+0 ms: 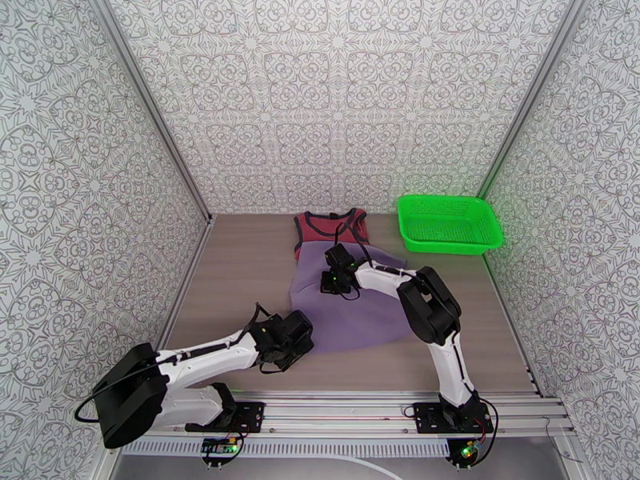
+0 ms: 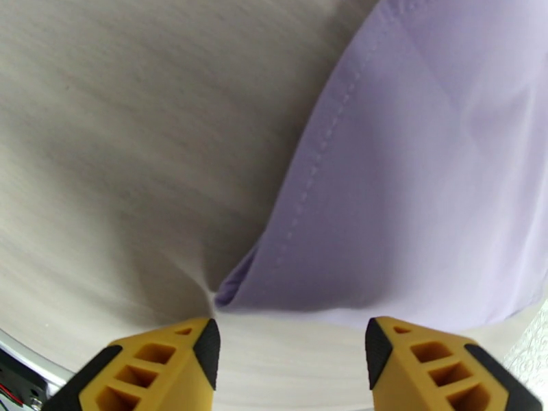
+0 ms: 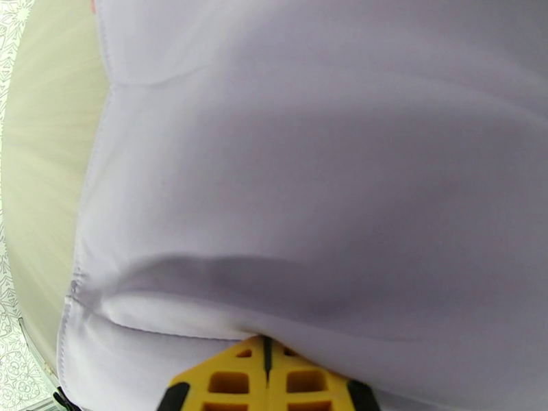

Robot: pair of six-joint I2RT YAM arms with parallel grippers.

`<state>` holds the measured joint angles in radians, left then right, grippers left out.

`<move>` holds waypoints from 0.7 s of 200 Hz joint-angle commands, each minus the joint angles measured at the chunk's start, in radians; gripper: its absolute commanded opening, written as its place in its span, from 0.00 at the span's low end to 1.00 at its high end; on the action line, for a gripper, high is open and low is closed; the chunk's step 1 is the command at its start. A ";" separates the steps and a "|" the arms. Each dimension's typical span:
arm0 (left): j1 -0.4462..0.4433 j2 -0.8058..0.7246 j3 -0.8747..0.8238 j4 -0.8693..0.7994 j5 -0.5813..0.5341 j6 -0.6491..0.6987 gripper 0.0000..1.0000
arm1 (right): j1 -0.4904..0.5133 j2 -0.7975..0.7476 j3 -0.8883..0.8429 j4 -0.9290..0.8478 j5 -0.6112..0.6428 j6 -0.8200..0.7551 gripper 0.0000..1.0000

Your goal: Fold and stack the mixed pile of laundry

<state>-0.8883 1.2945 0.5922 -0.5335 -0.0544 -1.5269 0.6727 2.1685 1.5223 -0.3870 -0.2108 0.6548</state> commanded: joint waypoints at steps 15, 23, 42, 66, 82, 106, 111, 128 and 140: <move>0.006 0.026 -0.002 0.004 -0.026 -0.049 0.60 | 0.001 0.025 -0.037 -0.007 -0.027 -0.005 0.00; 0.009 0.025 -0.005 -0.008 -0.033 -0.052 0.60 | 0.001 0.022 -0.039 -0.005 -0.028 -0.003 0.00; 0.028 0.011 -0.018 -0.026 -0.048 -0.053 0.59 | 0.000 0.016 -0.048 -0.002 -0.029 0.000 0.00; 0.069 -0.024 -0.049 -0.031 -0.061 -0.049 0.59 | 0.001 0.007 -0.066 0.010 -0.036 0.014 0.00; 0.094 -0.059 -0.070 -0.045 -0.081 -0.054 0.57 | 0.002 -0.001 -0.088 0.036 -0.050 0.032 0.00; 0.120 -0.118 -0.104 -0.067 -0.111 -0.075 0.50 | 0.001 0.001 -0.097 0.046 -0.062 0.040 0.00; 0.126 -0.130 -0.109 -0.069 -0.113 -0.079 0.50 | 0.002 0.003 -0.096 0.047 -0.062 0.041 0.00; 0.145 -0.140 -0.117 -0.068 -0.104 -0.068 0.50 | 0.002 0.006 -0.096 0.050 -0.064 0.043 0.00; 0.152 -0.130 -0.117 -0.059 -0.097 -0.057 0.50 | 0.002 0.008 -0.093 0.050 -0.066 0.043 0.00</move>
<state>-0.7601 1.1645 0.4931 -0.5621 -0.1226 -1.5883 0.6720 2.1548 1.4628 -0.2893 -0.2512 0.6846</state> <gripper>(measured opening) 0.502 0.044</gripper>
